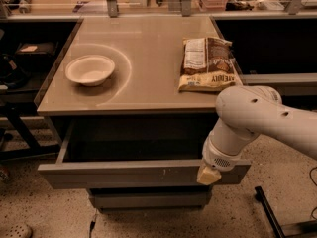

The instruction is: Close top drawer

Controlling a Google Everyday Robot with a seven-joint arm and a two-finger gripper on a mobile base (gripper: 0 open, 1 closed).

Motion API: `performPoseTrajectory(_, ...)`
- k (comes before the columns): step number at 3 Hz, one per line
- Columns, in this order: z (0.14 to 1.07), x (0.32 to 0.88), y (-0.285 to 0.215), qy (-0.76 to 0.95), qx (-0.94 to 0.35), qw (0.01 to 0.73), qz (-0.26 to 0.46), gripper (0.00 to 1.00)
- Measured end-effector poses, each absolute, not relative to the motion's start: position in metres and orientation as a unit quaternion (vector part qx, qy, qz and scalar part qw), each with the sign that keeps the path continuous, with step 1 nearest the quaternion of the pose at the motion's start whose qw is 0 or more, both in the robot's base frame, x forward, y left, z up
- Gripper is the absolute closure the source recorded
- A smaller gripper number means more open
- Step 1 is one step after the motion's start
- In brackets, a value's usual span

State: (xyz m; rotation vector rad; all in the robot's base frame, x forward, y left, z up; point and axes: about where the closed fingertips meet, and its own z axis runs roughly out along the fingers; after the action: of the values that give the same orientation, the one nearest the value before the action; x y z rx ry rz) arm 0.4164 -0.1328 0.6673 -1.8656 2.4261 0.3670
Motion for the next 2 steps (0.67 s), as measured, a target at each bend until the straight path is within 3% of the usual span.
performPoseTrajectory(1,0.6673,0.4164,-0.1328,0.787,-0.605,0.03,0.119,0.12)
performPoseTrajectory(2,0.6673,0.4164,-0.1328,0.787,-0.605,0.03,0.119,0.0)
